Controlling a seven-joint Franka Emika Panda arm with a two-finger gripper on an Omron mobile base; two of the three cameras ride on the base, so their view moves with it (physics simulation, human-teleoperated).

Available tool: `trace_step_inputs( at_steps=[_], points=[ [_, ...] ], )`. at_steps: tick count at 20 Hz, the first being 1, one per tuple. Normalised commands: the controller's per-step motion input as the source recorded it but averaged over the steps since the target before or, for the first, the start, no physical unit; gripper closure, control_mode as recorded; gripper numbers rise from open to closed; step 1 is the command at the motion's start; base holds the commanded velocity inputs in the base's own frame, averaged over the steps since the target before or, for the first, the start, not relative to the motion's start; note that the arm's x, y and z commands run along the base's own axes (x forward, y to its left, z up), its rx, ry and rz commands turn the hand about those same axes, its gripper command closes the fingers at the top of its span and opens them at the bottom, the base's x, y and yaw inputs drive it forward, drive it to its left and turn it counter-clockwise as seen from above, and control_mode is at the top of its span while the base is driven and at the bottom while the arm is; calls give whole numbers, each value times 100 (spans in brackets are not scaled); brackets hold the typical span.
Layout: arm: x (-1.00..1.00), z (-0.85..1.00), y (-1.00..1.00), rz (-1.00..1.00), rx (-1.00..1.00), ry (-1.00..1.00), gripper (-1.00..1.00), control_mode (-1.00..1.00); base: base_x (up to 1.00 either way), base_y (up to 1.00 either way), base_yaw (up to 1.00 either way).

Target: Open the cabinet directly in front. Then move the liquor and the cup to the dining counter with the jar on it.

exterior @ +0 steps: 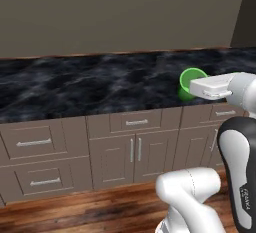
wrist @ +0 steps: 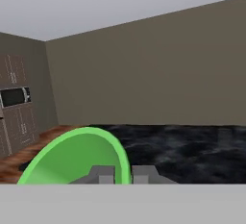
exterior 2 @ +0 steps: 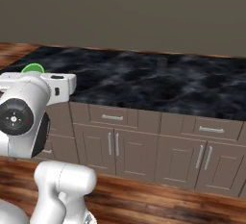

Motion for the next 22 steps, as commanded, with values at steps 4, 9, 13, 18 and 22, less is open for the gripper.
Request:
trace_step_inputs(
  at_steps=[4,9,13,18,22],
  points=[
    [0,0,0,0,0,0,100,100,0,0,0],
    [0,0,0,0,0,0,100,100,30,-4,0],
    [0,0,0,0,0,0,100,100,93,-4,0],
    [0,0,0,0,0,0,100,100,12,-80,4],
    [0,0,0,0,0,0,100,100,-1,-100,4]
  ],
)
